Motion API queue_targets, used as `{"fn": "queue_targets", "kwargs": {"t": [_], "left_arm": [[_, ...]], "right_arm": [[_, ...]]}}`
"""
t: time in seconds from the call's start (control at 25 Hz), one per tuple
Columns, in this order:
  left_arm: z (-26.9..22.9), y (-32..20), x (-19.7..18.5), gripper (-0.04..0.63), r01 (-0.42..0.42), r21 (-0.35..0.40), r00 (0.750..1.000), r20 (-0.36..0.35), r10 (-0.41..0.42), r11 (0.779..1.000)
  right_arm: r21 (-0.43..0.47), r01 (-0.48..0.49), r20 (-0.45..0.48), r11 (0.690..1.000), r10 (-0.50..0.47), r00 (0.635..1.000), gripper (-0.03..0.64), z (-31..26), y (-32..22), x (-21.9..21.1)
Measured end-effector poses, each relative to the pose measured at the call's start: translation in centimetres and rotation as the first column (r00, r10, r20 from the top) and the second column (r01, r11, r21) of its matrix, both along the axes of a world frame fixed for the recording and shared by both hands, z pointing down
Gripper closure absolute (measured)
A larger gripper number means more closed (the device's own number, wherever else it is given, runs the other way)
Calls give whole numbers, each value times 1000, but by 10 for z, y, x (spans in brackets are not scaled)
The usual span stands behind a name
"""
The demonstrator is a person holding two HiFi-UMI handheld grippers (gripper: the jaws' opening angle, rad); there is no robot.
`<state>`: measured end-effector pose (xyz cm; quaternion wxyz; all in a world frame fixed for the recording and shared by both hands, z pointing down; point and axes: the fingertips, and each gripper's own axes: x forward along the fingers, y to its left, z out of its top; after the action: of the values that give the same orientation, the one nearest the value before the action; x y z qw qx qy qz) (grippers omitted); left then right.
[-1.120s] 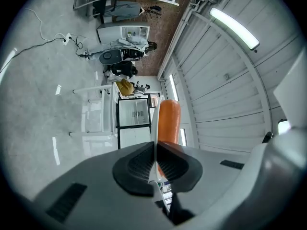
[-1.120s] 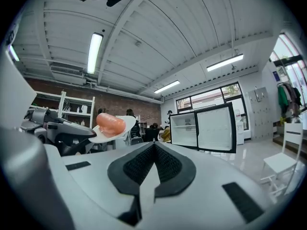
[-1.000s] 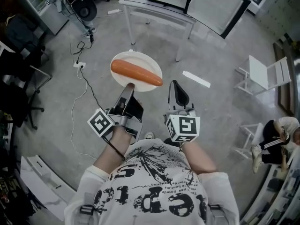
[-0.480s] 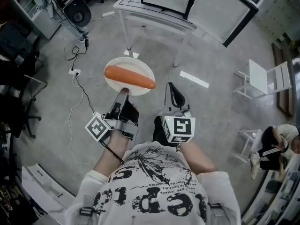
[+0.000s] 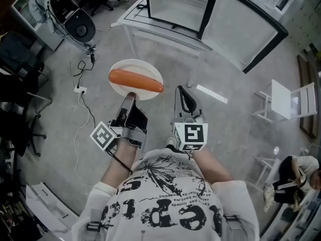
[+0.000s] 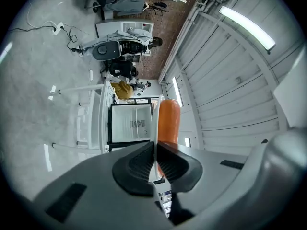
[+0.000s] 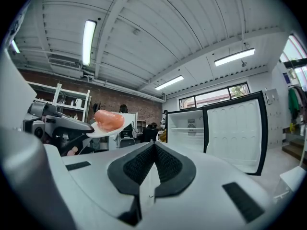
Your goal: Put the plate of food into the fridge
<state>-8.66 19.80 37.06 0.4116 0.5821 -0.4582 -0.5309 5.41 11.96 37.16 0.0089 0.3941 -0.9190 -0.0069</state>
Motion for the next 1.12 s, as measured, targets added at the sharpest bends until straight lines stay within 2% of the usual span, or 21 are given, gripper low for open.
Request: {"fn": "queue_targets", "kwargs": {"t": [0.28, 0.6, 0.72, 0.88, 1.12], "left_arm": [[4, -85, 0, 572, -29, -16, 999, 12, 29, 999], [6, -190, -46, 572, -107, -15, 994, -5, 106, 994], [3, -238, -69, 572, -170, -21, 985, -15, 170, 985], [5, -277, -86, 572, -255, -14, 967, -23, 254, 967], [-6, -341, -134, 572, -348, -21, 937, -48, 347, 937]], "right_arm": [[-8, -26, -14, 1000, 26, 1000, 616, 1, -86, 1], [-8, -90, -17, 996, 90, 996, 617, 0, -180, -41], [-12, -132, -13, 991, 132, 991, 615, -5, -217, -66], [-6, -193, -3, 981, 193, 981, 616, -4, -244, -85], [-33, -295, -4, 955, 295, 956, 615, -11, -300, -126]]}}
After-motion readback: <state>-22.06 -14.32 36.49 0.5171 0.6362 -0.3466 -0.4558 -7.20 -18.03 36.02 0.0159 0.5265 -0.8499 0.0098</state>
